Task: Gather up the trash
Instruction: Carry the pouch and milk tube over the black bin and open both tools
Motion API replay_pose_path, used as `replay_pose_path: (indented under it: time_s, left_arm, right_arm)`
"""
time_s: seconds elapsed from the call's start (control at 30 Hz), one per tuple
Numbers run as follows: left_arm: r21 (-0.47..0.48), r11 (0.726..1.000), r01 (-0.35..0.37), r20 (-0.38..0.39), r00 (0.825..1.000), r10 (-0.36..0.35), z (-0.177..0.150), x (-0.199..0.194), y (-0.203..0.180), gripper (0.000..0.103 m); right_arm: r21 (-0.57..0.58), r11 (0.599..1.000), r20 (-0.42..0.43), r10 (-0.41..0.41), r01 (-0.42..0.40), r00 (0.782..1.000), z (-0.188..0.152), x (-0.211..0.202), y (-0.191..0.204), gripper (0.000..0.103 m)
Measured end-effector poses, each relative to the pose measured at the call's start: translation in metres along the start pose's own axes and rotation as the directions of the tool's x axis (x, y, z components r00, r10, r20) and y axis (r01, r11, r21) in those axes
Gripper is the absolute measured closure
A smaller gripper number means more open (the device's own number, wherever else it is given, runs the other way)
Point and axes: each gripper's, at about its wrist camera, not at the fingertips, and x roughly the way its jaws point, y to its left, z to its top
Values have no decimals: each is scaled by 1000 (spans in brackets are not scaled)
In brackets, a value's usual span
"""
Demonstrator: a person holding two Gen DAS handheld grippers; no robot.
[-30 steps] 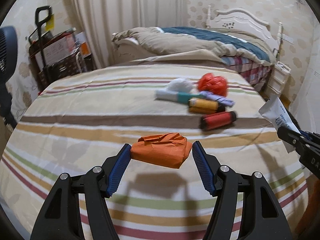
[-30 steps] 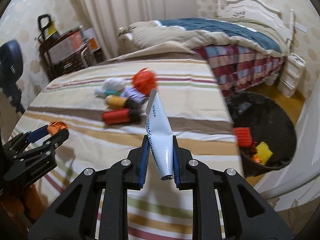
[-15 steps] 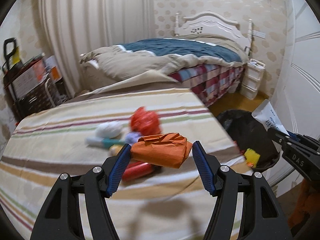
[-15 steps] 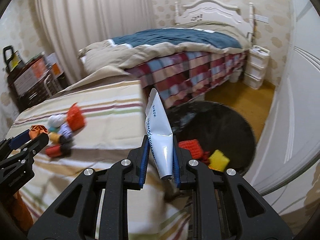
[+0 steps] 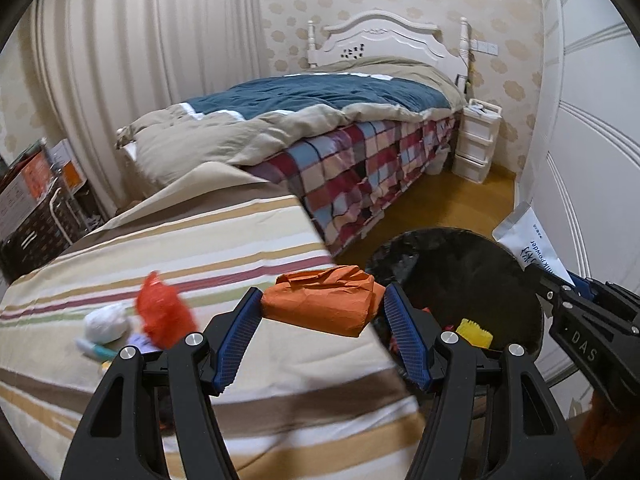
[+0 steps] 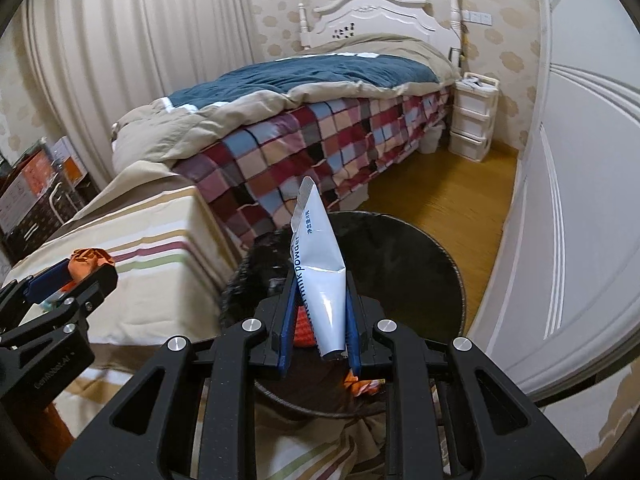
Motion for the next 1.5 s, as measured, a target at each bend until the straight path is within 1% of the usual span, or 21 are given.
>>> replay_pose_path:
  time_s: [0.13, 0.33, 0.57, 0.8, 0.83, 0.9, 0.93, 1.0, 1.07, 1.1, 1.17, 1.23, 1.3, 1.5]
  left_arm:
    - [28, 1000, 9, -17, 1000, -9, 6, 20, -20, 39]
    - [64, 998, 7, -27, 1000, -5, 11, 39, -41, 39]
    - [66, 998, 24, -46, 999, -21, 18, 54, -55, 39]
    - [71, 997, 32, -55, 998, -28, 24, 66, -65, 38]
    - [73, 997, 34, -56, 998, -29, 24, 66, -67, 38]
    - [78, 996, 36, -55, 998, -32, 24, 67, -69, 32]
    - [83, 996, 31, -50, 998, -27, 24, 67, -70, 31]
    - [84, 996, 27, -47, 999, -23, 25, 67, -70, 27]
    - [82, 996, 24, -44, 999, -20, 25, 66, -69, 25]
    - [80, 996, 24, -43, 999, -20, 25, 66, -69, 24]
    - [78, 997, 23, -43, 999, -20, 25, 65, -68, 23]
    - [81, 997, 18, -40, 999, -15, 25, 62, -66, 22]
    - [81, 997, 11, -33, 999, -8, 25, 61, -65, 20]
    - [89, 996, -24, 9, 1000, 23, 21, 40, -53, 18]
  right_arm:
    - [20, 1000, -8, -16, 16, 1000, 4, 13, -13, 83]
    - [42, 999, -21, -34, 35, 999, 5, 29, -28, 83]
    - [71, 996, -42, -42, 45, 998, 7, 48, -46, 82]
    - [73, 995, -60, -58, 63, 997, 8, 61, -54, 82]
    - [74, 995, -62, -60, 65, 996, 8, 63, -56, 82]
    - [77, 995, -66, -62, 67, 996, 8, 65, -58, 81]
    - [78, 995, -68, -64, 69, 996, 7, 66, -59, 80]
    - [80, 994, -65, -72, 77, 995, 7, 67, -61, 73]
    - [82, 993, -58, -82, 86, 995, 6, 66, -63, 71]
    - [83, 993, -58, -85, 89, 995, 6, 66, -63, 65]
    - [87, 992, -51, -91, 95, 995, 6, 64, -64, 59]
    - [84, 991, -44, -102, 106, 994, 6, 62, -64, 58]
    - [83, 990, -41, -107, 110, 993, 6, 59, -63, 52]
    - [78, 990, -28, -118, 120, 993, 4, 46, -58, 45]
